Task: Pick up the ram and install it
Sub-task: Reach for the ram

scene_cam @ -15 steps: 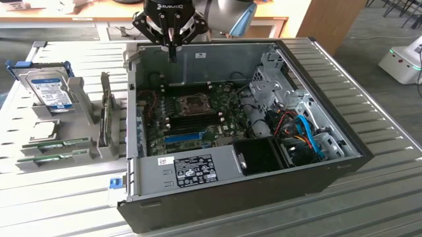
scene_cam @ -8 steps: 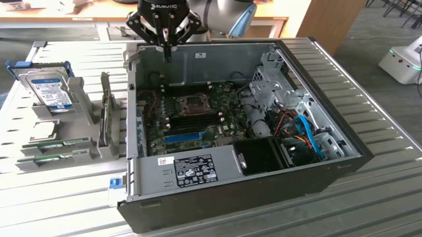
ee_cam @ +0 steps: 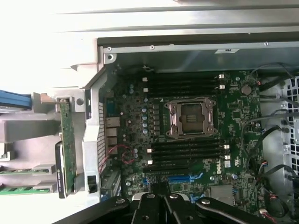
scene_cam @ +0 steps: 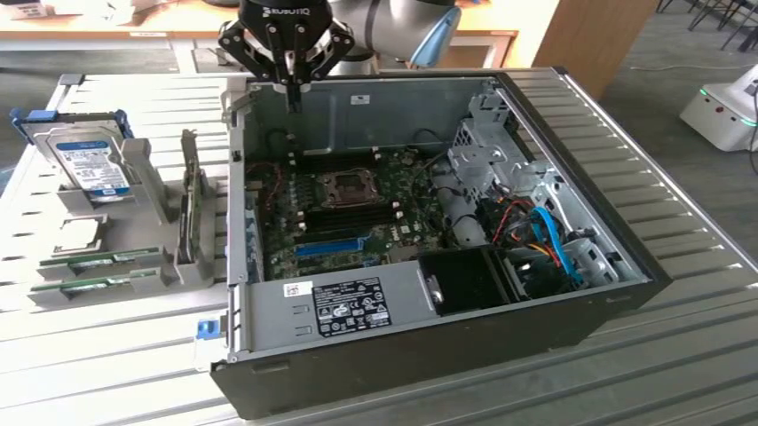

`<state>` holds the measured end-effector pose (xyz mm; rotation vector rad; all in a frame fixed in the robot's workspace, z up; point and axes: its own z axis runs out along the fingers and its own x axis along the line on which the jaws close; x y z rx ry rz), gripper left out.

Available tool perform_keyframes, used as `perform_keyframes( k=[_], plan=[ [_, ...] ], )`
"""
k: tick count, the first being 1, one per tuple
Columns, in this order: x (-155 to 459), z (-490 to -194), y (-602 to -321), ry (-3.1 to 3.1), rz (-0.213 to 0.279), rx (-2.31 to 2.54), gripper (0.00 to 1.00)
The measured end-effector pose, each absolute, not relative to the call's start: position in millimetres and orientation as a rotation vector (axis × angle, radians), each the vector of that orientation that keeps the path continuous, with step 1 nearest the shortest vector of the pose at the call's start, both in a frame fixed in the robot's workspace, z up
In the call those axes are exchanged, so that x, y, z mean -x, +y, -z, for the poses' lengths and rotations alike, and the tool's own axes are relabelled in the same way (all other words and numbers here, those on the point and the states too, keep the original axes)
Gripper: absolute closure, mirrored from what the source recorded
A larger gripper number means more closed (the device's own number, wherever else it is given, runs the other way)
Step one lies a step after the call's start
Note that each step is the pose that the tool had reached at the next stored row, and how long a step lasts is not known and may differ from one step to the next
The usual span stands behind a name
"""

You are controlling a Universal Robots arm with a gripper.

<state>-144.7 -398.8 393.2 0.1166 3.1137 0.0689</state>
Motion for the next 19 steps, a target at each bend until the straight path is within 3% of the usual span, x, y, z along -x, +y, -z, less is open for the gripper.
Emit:
perform_keyframes(
  k=[19],
  plan=[
    [169,-393,-399,3.114,-0.069,-0.117,0.89]
  ],
)
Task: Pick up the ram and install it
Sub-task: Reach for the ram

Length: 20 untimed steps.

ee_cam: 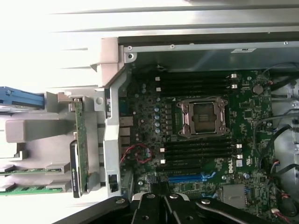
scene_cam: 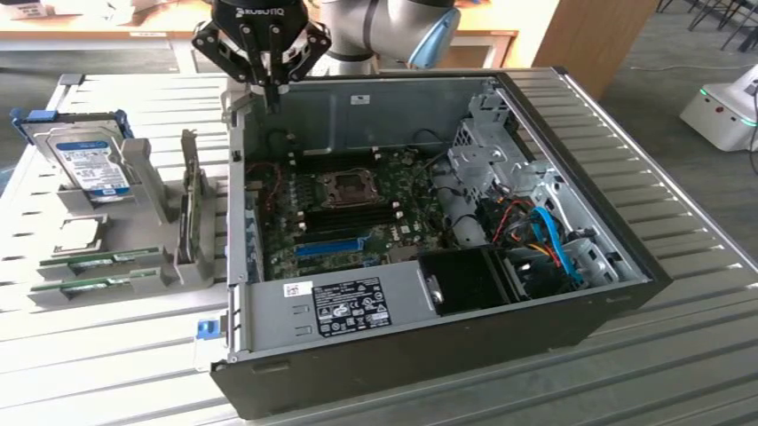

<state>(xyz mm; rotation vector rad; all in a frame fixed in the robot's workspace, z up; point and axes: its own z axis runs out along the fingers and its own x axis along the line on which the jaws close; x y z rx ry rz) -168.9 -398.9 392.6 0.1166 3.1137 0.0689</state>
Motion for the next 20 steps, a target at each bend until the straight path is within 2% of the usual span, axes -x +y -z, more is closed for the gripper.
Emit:
perform_keyframes(
  k=[20],
  plan=[
    [210,-391,-399,3.114,-0.069,-0.116,0.89]
  ],
)
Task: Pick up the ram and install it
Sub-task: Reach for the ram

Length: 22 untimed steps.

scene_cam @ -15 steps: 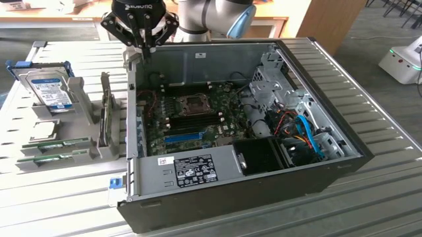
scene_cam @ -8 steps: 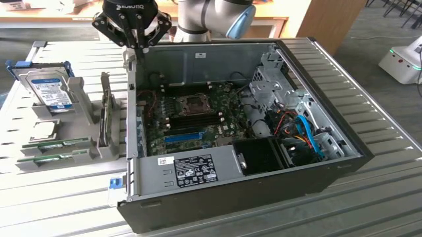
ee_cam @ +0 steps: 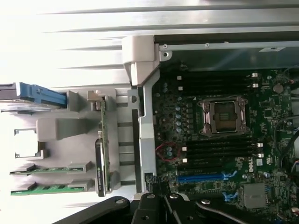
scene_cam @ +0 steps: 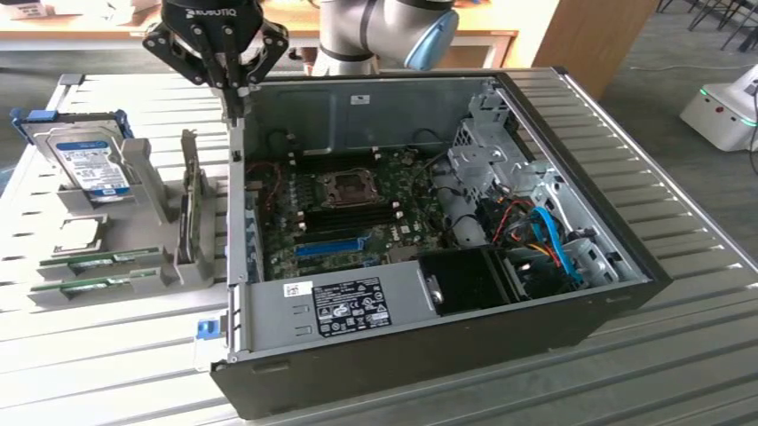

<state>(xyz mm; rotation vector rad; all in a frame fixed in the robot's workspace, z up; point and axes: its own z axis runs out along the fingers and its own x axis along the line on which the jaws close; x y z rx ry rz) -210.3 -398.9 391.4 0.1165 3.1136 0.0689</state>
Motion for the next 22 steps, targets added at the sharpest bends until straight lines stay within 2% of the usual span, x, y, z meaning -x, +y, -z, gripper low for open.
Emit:
perform_keyframes(
  k=[22],
  plan=[
    [266,-389,-399,3.114,-0.069,-0.117,0.89]
  ],
)
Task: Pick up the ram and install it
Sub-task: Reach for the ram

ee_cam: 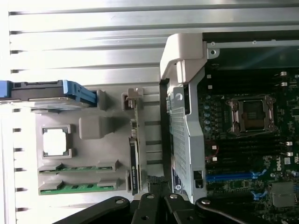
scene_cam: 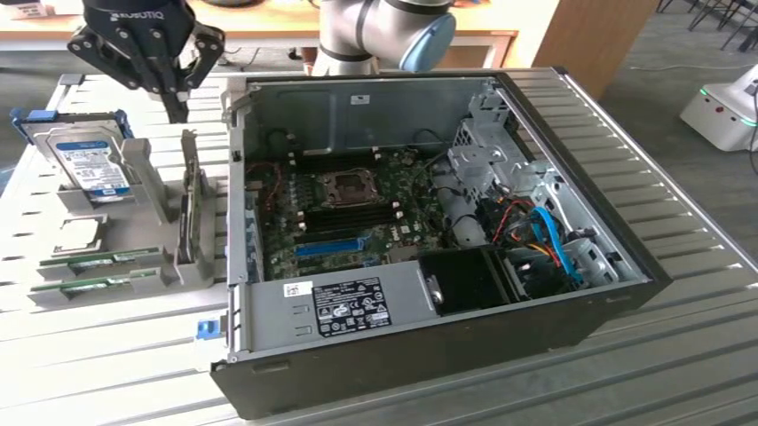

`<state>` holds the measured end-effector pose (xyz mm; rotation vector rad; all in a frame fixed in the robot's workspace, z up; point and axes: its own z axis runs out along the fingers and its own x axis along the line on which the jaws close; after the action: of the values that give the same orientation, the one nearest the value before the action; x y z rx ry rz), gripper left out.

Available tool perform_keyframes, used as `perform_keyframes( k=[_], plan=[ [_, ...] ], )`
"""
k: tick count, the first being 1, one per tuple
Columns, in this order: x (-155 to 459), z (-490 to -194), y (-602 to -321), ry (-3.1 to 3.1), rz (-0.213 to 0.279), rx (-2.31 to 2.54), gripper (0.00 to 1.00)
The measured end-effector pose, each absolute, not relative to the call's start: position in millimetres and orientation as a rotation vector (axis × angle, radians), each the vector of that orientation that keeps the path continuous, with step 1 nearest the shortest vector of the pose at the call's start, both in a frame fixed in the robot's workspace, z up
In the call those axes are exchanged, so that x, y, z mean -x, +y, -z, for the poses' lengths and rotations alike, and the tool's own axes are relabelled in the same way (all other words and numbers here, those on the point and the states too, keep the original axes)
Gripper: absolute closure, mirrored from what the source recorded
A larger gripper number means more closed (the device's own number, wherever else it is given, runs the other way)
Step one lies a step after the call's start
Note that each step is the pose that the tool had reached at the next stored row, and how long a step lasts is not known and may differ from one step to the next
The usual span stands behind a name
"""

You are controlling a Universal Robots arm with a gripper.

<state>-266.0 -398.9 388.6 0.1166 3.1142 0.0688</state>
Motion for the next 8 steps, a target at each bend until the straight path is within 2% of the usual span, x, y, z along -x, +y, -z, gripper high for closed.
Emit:
perform_keyframes(
  k=[8],
  plan=[
    [287,-388,-399,3.114,-0.069,-0.117,0.89]
  ],
)
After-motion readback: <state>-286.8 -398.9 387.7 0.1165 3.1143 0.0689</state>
